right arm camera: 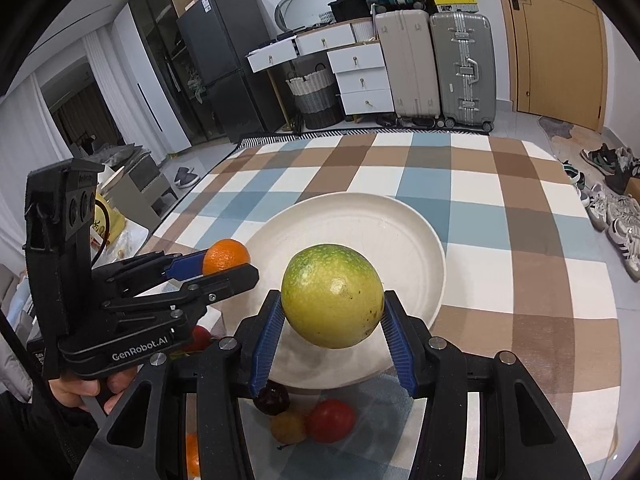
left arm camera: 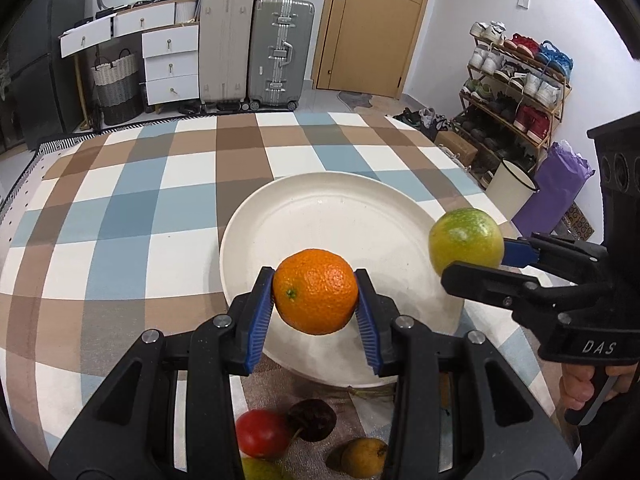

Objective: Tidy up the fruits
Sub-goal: 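Carry the orange with the left gripper while the right gripper carries the yellow-green fruit to the plate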

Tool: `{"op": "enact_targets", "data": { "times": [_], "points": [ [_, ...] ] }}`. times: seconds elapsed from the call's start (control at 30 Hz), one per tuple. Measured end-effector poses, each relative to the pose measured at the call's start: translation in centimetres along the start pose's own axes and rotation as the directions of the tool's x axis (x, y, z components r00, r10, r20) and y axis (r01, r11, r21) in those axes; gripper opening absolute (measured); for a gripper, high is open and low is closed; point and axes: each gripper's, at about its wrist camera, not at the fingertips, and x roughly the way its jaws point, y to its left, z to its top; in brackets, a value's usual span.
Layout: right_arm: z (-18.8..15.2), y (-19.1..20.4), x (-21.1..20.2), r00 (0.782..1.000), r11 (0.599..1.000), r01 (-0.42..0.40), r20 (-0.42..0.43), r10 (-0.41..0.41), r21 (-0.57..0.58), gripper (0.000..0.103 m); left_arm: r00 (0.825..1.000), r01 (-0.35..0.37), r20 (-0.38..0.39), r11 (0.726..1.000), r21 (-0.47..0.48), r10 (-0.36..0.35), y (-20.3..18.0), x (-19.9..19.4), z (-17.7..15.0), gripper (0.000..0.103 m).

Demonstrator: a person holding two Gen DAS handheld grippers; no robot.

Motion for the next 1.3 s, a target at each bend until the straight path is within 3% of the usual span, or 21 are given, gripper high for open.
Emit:
{"op": "enact_targets", "data": {
  "times": [0.57, 0.77, 1.3],
  "points": [
    [-0.1, -0.8, 3.6, 0.997, 0.999, 0.046, -0.054, -0.046, -0.016, 0.050, 0.993, -0.057, -0.104, 0.998, -0.027, 0.054, 0.0, 3.9, 0.3, 0.036],
    [-0.3, -1.1, 4.4, 0.995, 0.997, 0.072, -0.073, -0.074, -0.037, 0.050, 0.982, -0.096, -0.164, 0.995, -0.026, 0.090, -0.5, 5.2, 0.2, 0.036],
    [-0.6, -0.8, 5.2, 0.992, 0.996, 0.074, -0.099, -0.080, -0.057, 0.050, 0.978, -0.113, -0.177, 0.993, -0.025, 0.107, -0.7, 5.5, 0.0, 0.036]
  ]
}}
